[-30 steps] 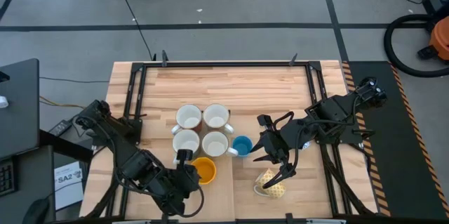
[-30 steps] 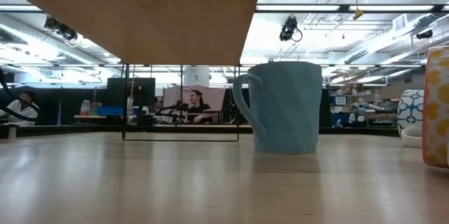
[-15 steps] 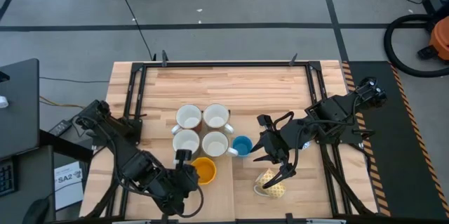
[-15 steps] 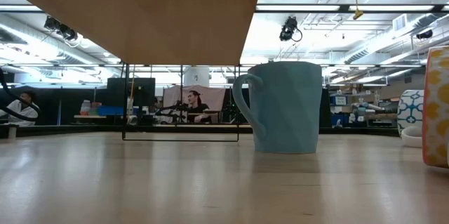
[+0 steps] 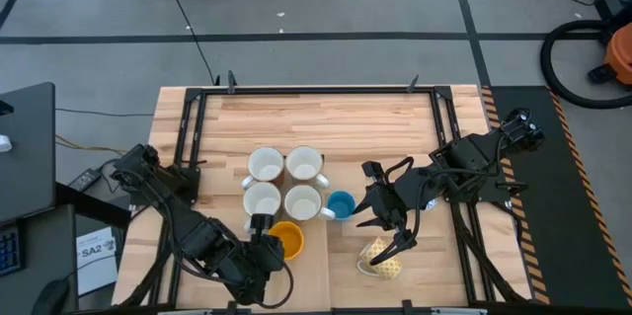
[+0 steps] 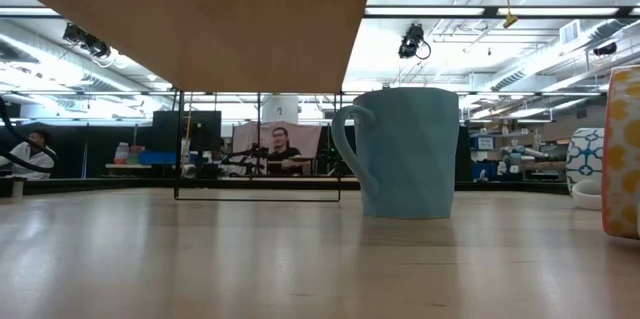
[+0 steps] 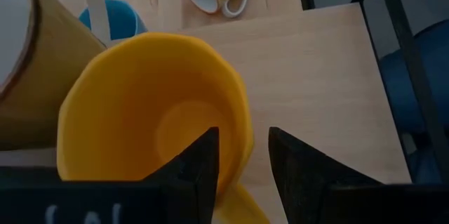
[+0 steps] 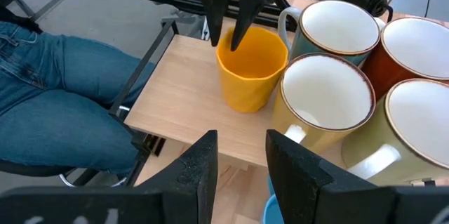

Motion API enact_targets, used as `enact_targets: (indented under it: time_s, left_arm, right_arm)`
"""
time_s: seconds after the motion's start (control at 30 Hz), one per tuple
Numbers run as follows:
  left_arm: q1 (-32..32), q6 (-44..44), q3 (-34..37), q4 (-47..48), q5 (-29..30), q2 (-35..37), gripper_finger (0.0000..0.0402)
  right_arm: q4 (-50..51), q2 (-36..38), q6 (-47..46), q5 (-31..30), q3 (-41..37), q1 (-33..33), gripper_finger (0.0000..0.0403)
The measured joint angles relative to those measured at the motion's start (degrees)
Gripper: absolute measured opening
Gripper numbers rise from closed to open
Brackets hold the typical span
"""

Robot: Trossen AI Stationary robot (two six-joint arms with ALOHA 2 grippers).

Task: Place coffee mugs
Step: Put the top yellow mug on the shelf aligned with the blue mug

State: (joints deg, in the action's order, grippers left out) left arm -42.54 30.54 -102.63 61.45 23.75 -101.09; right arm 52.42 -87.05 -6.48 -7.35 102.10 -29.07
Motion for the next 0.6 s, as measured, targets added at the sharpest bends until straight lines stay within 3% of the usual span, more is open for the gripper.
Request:
enact_targets:
  time_s: [0.43,0.6]
  left_arm:
    - [0.7,0.3,0.0,0.8,-1.6,0.2,0.0044]
    - [0.7,0.3,-0.7,2.3,-3.3,0.3,0.0034]
  right_arm:
    - [0.0,0.0,0.0,0.0,0.0,0.0,0.0126]
    - [0.0,0.0,0.0,0.0,0.0,0.0,0.0126]
